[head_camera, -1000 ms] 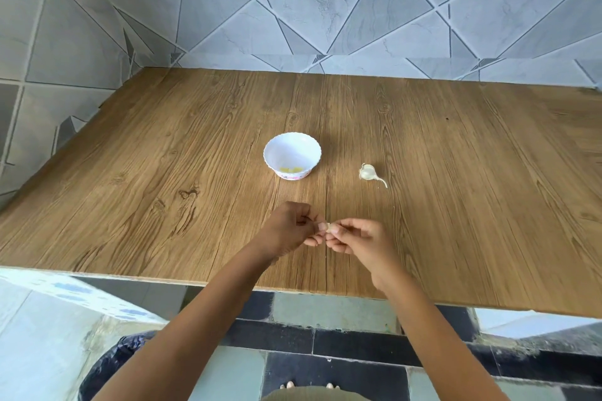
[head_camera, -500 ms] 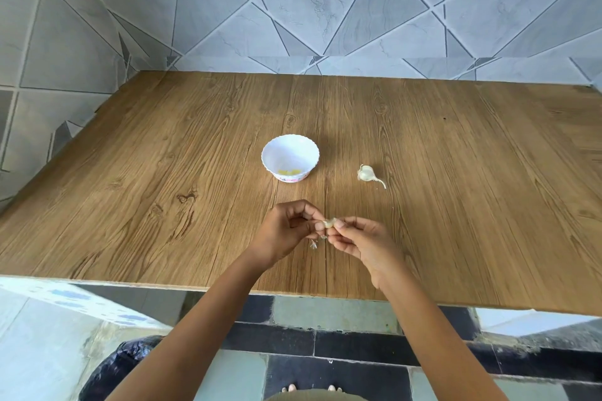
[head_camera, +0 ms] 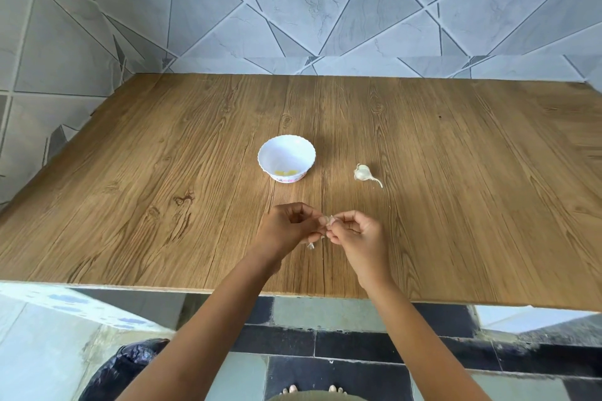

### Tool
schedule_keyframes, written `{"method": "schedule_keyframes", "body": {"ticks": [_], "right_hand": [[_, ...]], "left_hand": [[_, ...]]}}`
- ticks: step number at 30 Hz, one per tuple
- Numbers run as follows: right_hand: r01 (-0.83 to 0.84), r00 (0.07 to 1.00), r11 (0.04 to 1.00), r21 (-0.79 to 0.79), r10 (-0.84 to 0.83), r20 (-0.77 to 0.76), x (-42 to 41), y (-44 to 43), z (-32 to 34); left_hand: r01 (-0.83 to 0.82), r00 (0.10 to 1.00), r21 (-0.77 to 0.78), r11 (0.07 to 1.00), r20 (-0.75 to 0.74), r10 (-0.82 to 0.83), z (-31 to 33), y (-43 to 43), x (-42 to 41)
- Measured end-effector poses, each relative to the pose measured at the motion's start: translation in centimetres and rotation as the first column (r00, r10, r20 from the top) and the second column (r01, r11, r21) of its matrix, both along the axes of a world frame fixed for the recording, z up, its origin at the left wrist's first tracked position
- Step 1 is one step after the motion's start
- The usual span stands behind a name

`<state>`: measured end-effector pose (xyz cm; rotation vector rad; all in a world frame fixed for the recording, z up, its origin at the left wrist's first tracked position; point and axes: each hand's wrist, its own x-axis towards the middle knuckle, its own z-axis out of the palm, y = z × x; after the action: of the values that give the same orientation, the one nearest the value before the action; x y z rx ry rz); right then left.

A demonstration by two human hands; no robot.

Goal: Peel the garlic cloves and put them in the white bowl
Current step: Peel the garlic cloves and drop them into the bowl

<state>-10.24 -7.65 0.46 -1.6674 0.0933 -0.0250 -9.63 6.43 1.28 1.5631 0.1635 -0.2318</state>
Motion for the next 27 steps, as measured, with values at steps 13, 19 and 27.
{"method": "schedule_keyframes", "body": {"ticks": [13,19,27], "right_hand": [[-0.071,0.997,0.977,-0.202,0.072,-0.002,0.0,-1.1,-0.8],[-0.158,0.969,0.970,0.187,0.189,-0.158,-0.1,-0.7,0.2],[-0.159,0.969,0.968,0.194,0.191,-0.159,0.1,-0.8,0.2]], "left_hand": [[-0.071,0.997,-0.030,0.997,-0.040,0.070,0.3,0.6,-0.2],[-0.061,0.997,0.181,0.982,0.062,0.051,0.5,0.3,-0.2],[-0.076,0.981,-0.148,0.986,-0.186,0.047,0.8,0.7,0.0]]}}
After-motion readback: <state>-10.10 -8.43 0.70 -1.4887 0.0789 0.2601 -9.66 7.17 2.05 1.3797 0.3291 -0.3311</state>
